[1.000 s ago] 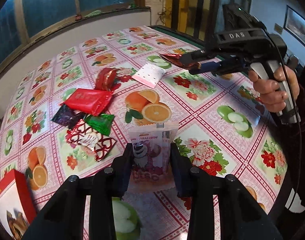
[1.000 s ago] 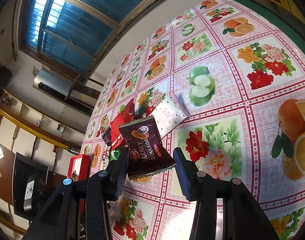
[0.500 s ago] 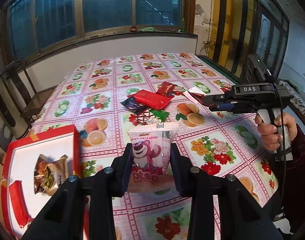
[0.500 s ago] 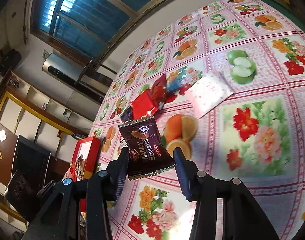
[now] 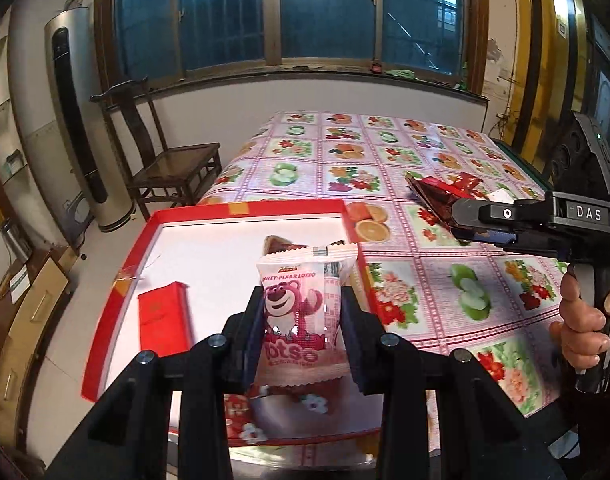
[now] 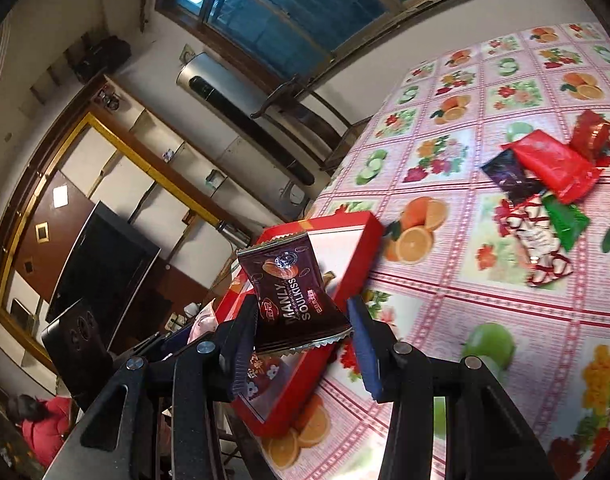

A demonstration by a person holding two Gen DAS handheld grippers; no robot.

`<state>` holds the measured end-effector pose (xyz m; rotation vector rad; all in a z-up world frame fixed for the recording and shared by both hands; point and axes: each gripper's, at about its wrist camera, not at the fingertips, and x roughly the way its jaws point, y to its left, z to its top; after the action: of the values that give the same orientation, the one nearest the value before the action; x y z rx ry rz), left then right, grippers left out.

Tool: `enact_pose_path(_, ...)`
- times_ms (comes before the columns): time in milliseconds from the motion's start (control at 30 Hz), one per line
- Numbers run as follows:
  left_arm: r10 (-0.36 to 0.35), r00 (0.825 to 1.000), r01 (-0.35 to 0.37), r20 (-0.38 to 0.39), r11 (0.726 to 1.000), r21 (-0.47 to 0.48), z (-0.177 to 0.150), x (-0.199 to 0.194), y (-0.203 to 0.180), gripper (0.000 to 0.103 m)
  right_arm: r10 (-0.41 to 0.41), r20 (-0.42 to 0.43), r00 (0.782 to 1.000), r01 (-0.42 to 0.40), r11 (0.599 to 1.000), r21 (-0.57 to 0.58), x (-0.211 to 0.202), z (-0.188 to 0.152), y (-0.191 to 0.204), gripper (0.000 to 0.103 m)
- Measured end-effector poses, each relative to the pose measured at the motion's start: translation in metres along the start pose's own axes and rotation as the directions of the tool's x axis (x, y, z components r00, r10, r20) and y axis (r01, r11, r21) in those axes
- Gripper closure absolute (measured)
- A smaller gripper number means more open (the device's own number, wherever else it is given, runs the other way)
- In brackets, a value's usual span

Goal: Organize snacks
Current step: 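Put the pink packet in the gift box with the left gripper while the right drops the dark packet in, then grasp the white dotted packet with the right gripper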

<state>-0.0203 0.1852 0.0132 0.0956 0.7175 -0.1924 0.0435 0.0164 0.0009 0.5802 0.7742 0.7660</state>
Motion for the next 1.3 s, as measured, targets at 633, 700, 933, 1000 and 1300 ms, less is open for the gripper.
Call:
enact_pose_path(633, 0.144, 0.989, -0.142, 0.014, 0.986, -0.092, 0.000, -0.002, 0.057, 0.037, -0.159, 0.011, 0.987, 0.159, 0.982, -0.103, 0.054, -0.004, 0.045, 0.046)
enact_pose_path(700, 0.124, 0.992, -0.122, 0.024, 0.989, -0.079, 0.005, -0.005, 0.046, 0.036, -0.185, 0.046, 0.982, 0.188, 0.980, -0.073, 0.029, 0.004, 0.027, 0.044)
enact_pose_path(933, 0.029, 0.998, -0.033, 0.059, 0.998, 0.059, 0.022, -0.002, -0.030, 0.030, -0.469, 0.192, 0.862, 0.436, 0.879, 0.192, -0.108, 0.023, -0.086, 0.044)
enact_pose_path(1000, -0.006, 0.999, 0.001, 0.053, 0.996, 0.090, 0.025, 0.002, -0.052, 0.030, -0.578, 0.154, 0.801, 0.525, 0.803, 0.280, -0.136, 0.029, -0.118, 0.044)
enact_pose_path(1300, -0.099, 0.995, 0.097, 0.014, 0.988, 0.124, 0.029, 0.017, -0.103, 0.030, -0.700, -0.088, 0.709, 0.653, 0.604, 0.457, -0.143, 0.080, -0.202, 0.045)
